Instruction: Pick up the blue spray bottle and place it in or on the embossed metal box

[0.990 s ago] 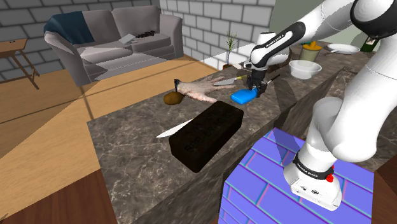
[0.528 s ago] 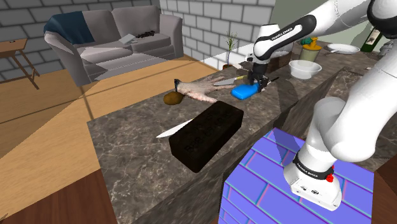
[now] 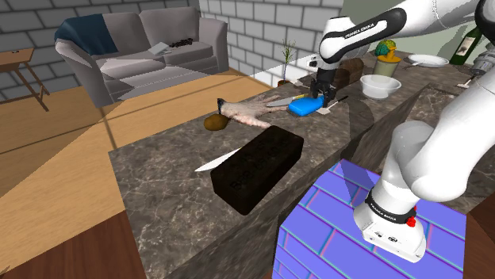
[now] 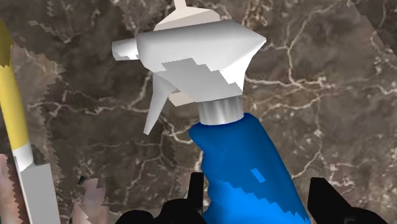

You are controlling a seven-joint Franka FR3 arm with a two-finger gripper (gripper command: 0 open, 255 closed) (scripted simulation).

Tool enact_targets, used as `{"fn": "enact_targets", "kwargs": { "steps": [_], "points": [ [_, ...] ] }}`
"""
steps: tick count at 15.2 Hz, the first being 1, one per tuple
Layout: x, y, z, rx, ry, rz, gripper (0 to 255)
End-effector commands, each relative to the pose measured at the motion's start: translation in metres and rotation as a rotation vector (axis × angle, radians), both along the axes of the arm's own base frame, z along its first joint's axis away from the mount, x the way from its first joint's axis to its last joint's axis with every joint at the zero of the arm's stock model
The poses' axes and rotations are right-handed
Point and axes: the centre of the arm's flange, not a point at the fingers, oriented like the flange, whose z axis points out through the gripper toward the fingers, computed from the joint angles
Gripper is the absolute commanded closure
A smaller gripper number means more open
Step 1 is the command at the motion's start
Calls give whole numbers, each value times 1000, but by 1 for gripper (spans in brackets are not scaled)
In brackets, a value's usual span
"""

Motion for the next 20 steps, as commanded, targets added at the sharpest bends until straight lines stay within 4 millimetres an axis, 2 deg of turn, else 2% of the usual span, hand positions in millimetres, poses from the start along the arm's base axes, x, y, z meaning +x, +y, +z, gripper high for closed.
{"fn": "enact_targets", "kwargs": {
  "steps": [1,16,20],
  "points": [
    [-1,0,11,0,0,0,255],
    [-1,0,87,0,0,0,255],
    [-4,53,87,0,0,0,255]
  ]
}}
